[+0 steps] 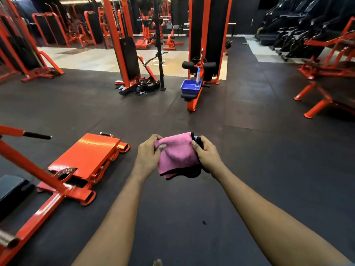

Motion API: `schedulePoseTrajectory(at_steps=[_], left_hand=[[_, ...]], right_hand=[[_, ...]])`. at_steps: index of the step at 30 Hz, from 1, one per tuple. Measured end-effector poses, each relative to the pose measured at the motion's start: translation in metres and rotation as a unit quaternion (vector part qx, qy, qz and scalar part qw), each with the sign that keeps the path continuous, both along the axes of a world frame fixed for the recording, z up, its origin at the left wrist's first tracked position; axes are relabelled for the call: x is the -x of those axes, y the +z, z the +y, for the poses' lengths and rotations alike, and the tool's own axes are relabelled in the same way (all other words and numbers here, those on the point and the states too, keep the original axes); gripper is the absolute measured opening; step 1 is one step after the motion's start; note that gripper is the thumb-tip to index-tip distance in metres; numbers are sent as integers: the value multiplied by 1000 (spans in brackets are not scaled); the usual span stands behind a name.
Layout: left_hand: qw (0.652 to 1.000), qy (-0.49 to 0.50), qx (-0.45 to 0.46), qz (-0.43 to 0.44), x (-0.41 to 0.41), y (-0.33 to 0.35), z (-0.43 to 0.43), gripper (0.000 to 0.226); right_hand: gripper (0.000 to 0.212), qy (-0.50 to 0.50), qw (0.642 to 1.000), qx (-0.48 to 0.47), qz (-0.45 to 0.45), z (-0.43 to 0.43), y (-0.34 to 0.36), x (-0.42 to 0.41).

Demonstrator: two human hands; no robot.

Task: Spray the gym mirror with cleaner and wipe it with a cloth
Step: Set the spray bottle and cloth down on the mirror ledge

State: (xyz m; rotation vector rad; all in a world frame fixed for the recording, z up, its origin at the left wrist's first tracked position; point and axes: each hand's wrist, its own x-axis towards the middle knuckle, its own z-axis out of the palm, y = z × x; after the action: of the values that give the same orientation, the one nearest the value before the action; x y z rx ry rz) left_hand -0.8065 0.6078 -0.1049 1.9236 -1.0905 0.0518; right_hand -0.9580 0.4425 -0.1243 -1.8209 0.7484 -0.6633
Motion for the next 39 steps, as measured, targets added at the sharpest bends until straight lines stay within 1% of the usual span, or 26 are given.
schedulePoseTrajectory(at_steps=[4,8,12,14,17,19,25,29,32,35,37,39], left_hand=[[1000,-25,10,-4,-91,-3,-64,13],[999,-48,10,-8,-194,9,-135,11],[998,-68,11,-15,-281,21,-208,11],[997,-75,12,-14,-312,22,-241,10],[996,-90,13,-4,-367,12,-306,9],[995,-95,10,-5,-398,4,-347,8],[995,-95,6,-11,-495,14,-493,11],[996,-89,10,-4,-554,23,-576,10],[996,-87,5,6,-607,14,-643,10],[995,-101,12,14,-660,0,-706,12],[993,-111,16,20,-698,-6,-750,12],[993,-116,14,33,-734,-9,-789,12]], right_hand=[[25,-16,1000,13,-3,-62,-2,-87],[22,-40,999,11,-9,-125,9,-181],[20,-58,998,3,-17,-183,17,-256],[19,-68,998,2,-20,-213,17,-287],[9,-71,997,-3,-28,-276,9,-339],[10,-74,997,0,-35,-317,4,-368],[3,-73,996,3,-43,-464,7,-471],[14,-82,996,-1,-39,-550,17,-533],[11,-72,997,-6,-35,-615,11,-585],[12,-82,996,-8,-28,-676,1,-634],[7,-89,996,-13,-23,-717,-3,-672],[14,-96,995,-18,-12,-752,-3,-706]])
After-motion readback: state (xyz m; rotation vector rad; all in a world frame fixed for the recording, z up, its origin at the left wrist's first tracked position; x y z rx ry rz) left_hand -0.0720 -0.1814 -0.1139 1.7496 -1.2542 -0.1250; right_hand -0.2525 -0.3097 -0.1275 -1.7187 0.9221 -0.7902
